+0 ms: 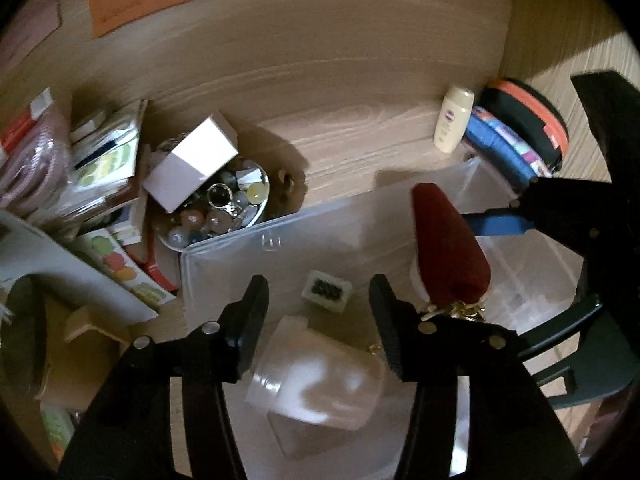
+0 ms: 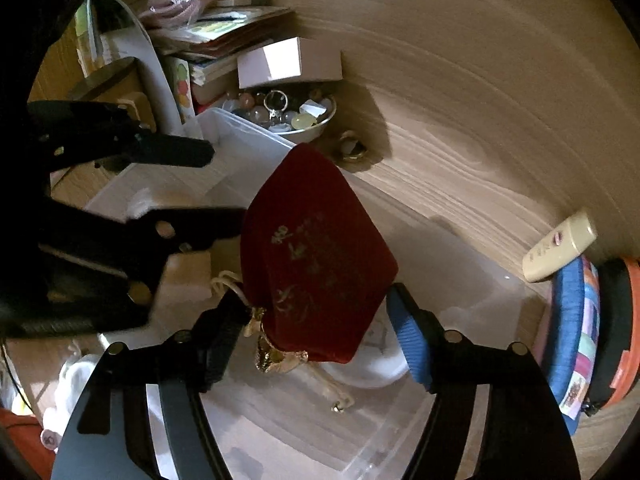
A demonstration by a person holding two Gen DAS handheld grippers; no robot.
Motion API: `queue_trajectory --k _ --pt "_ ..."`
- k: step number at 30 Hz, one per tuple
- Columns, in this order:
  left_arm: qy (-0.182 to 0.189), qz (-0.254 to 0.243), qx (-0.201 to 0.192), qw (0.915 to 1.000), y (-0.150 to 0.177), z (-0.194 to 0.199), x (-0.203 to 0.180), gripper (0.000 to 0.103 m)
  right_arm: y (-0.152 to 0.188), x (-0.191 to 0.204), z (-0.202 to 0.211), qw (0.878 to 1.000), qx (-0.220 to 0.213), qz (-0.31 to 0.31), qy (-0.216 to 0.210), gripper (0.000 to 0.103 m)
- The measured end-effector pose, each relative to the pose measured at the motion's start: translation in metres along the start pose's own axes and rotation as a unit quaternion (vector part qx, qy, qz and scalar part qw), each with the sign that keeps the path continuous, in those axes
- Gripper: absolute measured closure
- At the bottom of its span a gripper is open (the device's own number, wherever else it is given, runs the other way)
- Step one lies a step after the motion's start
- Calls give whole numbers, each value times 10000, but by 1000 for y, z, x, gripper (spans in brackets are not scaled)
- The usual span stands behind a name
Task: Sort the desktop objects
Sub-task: 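Open both tools to drop the red pouch and white tile into the box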
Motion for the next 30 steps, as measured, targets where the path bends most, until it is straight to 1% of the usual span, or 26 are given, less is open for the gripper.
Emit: queue_trajectory --k 1,3,4,5,8,10,12,14,16,18,20,24,30 --pt "-34 27 -40 10000 0 5 2 44 1 -1 5 10000 -38 -34 2 35" --pt "-91 63 -166 9998 1 17 4 36 -2 2 12 10000 -63 -71 0 29" --pt "-112 69 -211 9997 1 22 5 35 -3 3 17 9999 -89 -88 8 22" --pt "-132 66 -254 9996 1 28 5 34 -3 3 20 9999 -126 -94 21 21" --pt "-226 91 -382 9990 2 45 8 29 -2 5 29 9999 -96 -30 82 21" --pt "-271 92 -460 9985 3 55 10 28 1 5 32 9998 -64 27 178 21" --pt "-348 86 -562 9978 5 66 11 27 3 5 39 9996 -140 -10 226 21" --pt "-446 67 -646 9969 6 75 11 23 6 5 49 9995 -245 -76 188 21" --pt "-590 16 -737 9955 9 83 9 14 8 5 60 9991 -352 -151 168 21" --pt "-695 -18 -817 9942 14 91 8 10 9 5 69 9986 -455 -179 213 21" --pt "-773 -24 -882 9931 21 99 6 8 12 6 79 9977 -581 -204 265 21" --pt "-866 -7 -866 9925 32 104 3 6 22 7 96 9959 -798 -327 265 21" --pt "-994 -58 -745 9922 58 107 -3 4 44 12 108 9945 -930 -440 212 21"
Point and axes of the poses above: each gripper's, at about its wrist camera, not at the fingertips, and z roughly against the way its jaws point, x to its left, y to its underside, the point moved 4 cm from there along -z, roughly the way its jaws point, and after that the axes turned 2 degrees about -x, right-handed, at the moved point
